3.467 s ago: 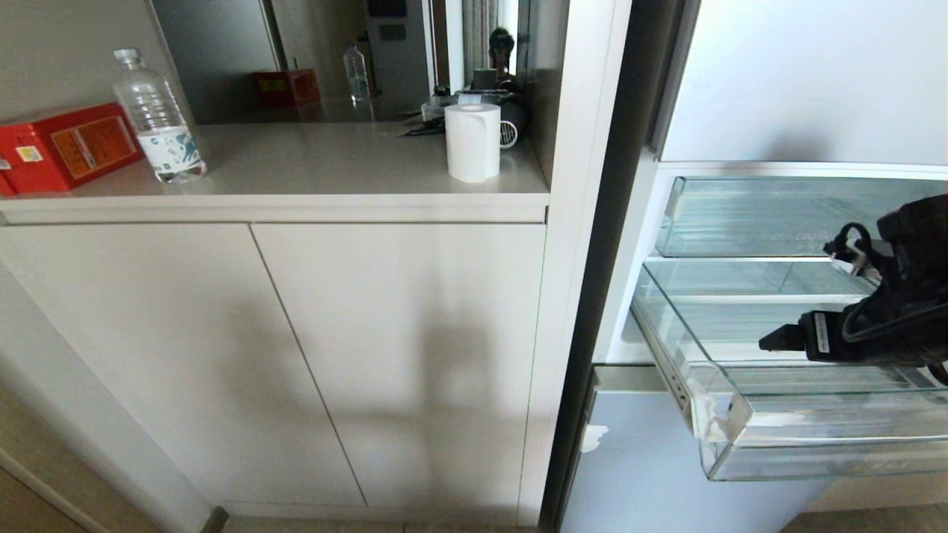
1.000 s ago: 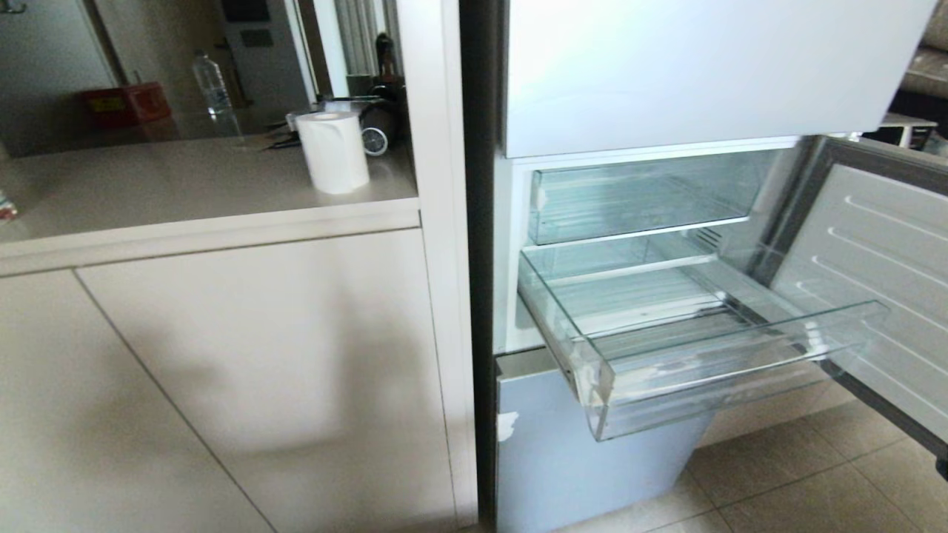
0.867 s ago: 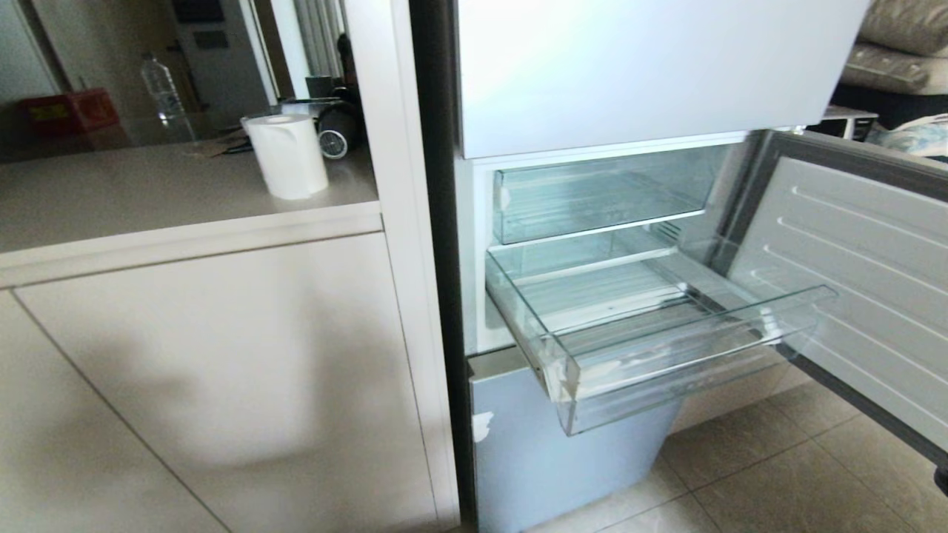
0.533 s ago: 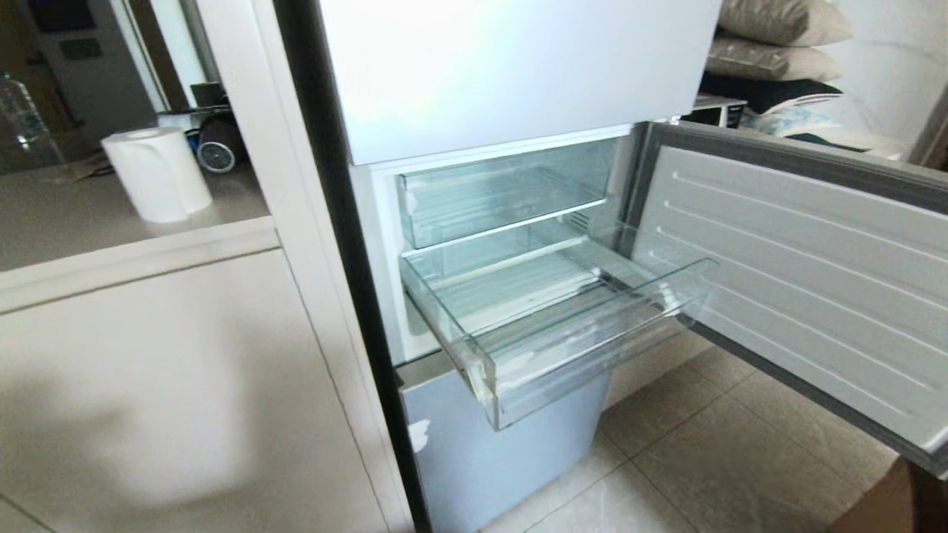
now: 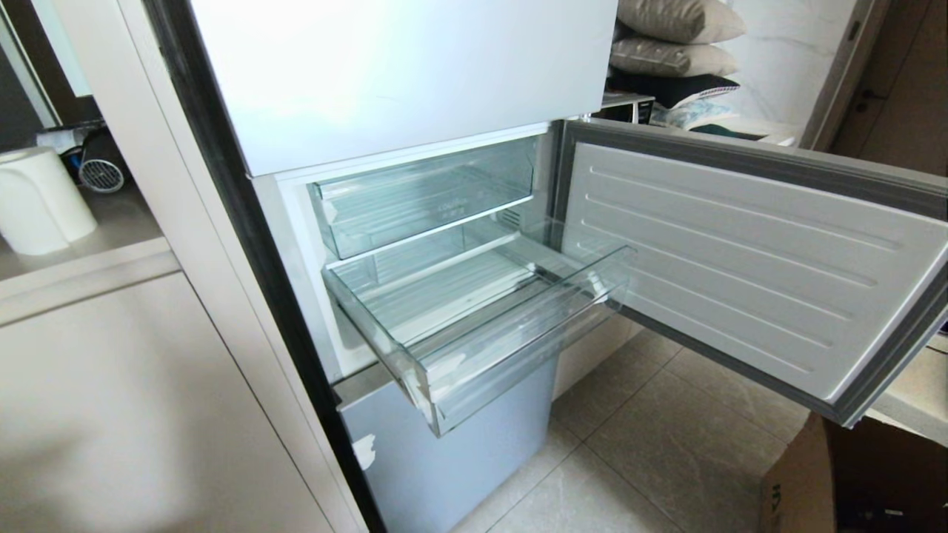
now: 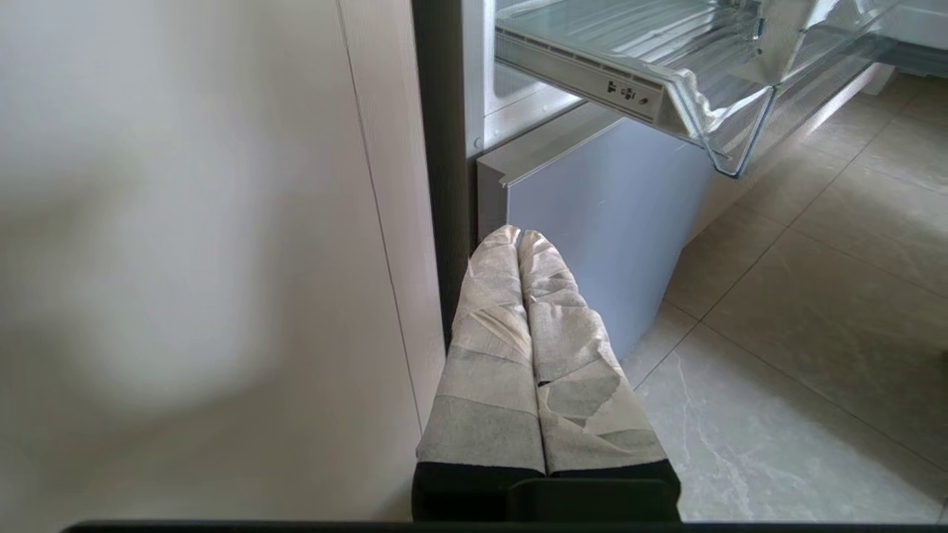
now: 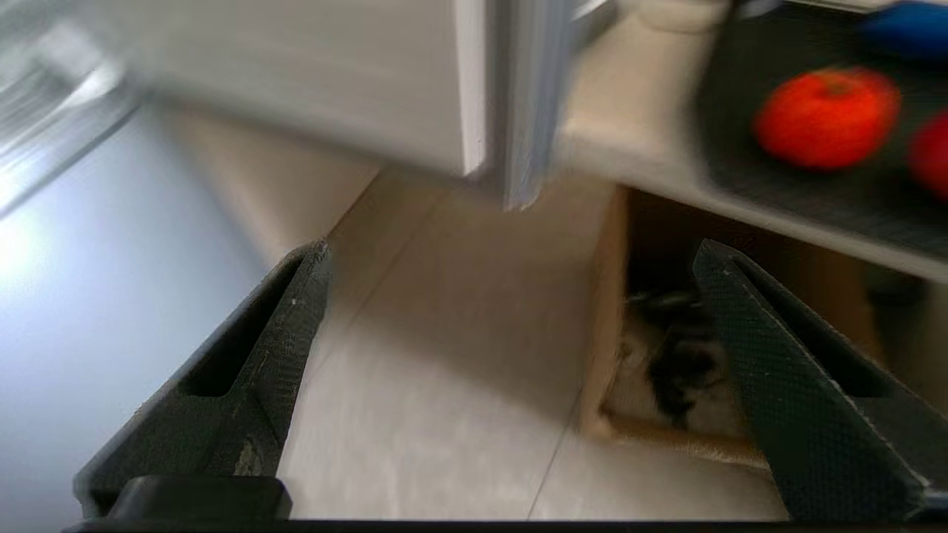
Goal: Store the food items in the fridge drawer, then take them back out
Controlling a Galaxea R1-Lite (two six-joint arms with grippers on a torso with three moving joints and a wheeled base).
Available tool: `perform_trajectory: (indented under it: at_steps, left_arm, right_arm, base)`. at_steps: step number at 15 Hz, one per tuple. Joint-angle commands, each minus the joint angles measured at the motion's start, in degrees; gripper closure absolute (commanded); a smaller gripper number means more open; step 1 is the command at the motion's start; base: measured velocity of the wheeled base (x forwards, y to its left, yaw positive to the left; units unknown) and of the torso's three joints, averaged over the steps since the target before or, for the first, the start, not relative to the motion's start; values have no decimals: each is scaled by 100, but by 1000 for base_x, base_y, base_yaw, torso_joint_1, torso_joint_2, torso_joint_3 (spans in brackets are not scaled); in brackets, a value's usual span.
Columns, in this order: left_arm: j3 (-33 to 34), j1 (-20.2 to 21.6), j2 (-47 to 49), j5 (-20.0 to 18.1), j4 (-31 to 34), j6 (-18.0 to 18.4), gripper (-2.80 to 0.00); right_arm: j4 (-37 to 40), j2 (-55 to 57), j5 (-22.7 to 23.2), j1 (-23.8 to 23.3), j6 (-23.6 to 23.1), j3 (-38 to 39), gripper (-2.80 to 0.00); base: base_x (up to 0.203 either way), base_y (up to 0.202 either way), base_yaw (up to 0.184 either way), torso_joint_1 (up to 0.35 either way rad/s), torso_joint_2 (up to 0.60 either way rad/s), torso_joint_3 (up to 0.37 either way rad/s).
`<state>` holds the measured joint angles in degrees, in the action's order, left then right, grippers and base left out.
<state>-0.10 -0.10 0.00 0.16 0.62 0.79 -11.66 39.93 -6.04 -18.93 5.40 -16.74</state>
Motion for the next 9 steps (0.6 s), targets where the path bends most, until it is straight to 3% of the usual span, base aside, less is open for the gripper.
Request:
perform_trajectory:
  at_steps: [1, 2, 6, 7, 9]
  left_arm:
    - [1, 1, 6, 2, -1, 0, 0]
    - [1, 1, 3, 2, -1, 0, 0]
    - [1, 1, 0, 2, -1, 0, 0]
    - [1, 1, 0, 2, -1, 0, 0]
    - [1, 1, 8, 2, 7, 0, 0]
  right_arm:
    - [-418, 299, -15, -197, 32, 74, 0]
    - [-454, 355, -24, -313, 61, 45, 0]
    - [-974, 1254, 49, -1687, 88, -165, 0]
    - [-1116, 1509, 124, -1917, 92, -260, -280]
    - [-1263, 1921, 229, -2339, 160, -545, -280]
  base:
    - [0, 0, 0, 0, 0, 0]
    - [0, 0, 0, 0, 0, 0]
    - [0, 0, 0, 0, 0, 0]
    - [0, 0, 0, 0, 0, 0]
    - [0, 0, 0, 0, 0, 0]
